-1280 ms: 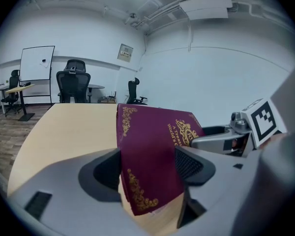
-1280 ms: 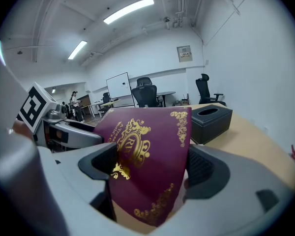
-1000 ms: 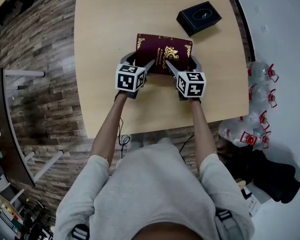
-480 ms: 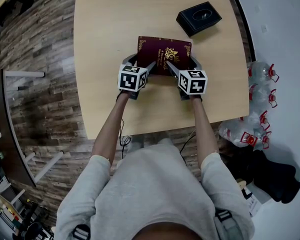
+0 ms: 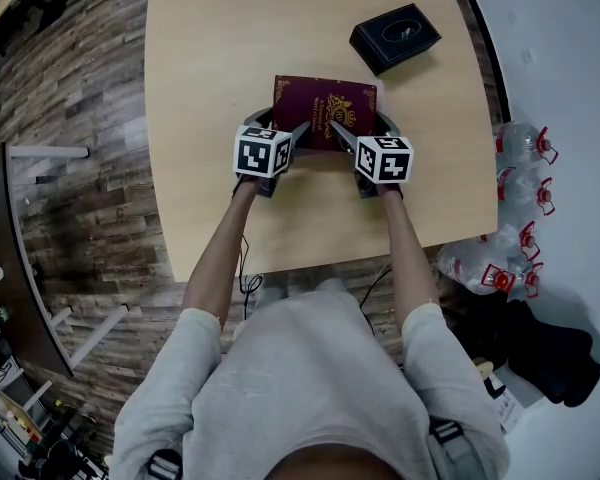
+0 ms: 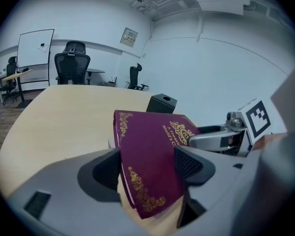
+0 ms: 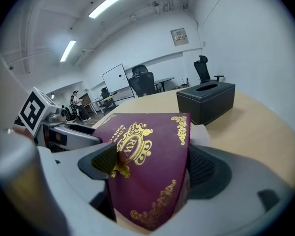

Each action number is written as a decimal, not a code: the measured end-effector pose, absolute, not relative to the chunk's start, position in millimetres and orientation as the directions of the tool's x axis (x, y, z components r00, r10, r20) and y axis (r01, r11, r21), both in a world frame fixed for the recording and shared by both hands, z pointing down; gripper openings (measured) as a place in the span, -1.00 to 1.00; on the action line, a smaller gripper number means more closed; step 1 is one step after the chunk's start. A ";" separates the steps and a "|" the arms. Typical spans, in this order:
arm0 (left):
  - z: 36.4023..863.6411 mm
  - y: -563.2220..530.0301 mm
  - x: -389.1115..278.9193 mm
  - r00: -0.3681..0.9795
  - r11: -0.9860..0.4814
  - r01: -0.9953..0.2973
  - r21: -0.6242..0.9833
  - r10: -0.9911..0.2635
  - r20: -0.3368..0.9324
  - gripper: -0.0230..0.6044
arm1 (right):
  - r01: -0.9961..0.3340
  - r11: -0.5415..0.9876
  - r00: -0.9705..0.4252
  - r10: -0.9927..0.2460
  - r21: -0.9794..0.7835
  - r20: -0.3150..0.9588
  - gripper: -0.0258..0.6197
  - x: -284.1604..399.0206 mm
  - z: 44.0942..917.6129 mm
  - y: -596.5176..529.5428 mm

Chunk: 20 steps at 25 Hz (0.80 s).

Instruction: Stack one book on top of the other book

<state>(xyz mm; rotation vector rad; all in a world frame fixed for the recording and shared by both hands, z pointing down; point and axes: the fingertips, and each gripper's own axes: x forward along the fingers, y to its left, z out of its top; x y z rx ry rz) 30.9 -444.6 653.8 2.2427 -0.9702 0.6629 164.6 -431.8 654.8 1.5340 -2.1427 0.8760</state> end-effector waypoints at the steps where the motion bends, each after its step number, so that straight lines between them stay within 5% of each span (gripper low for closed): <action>1: 655.2 -445.0 31.5 0.609 -0.549 -0.768 0.331 -0.466 0.642 0.16 | -0.937 0.212 -0.344 -0.709 -0.279 0.615 0.42 165.2 656.5 -432.3; 20: 660.3 -446.1 30.8 0.624 -0.527 -0.766 0.370 -0.467 0.627 0.19 | -0.938 0.194 -0.337 -0.712 -0.289 0.616 0.47 168.3 662.1 -434.8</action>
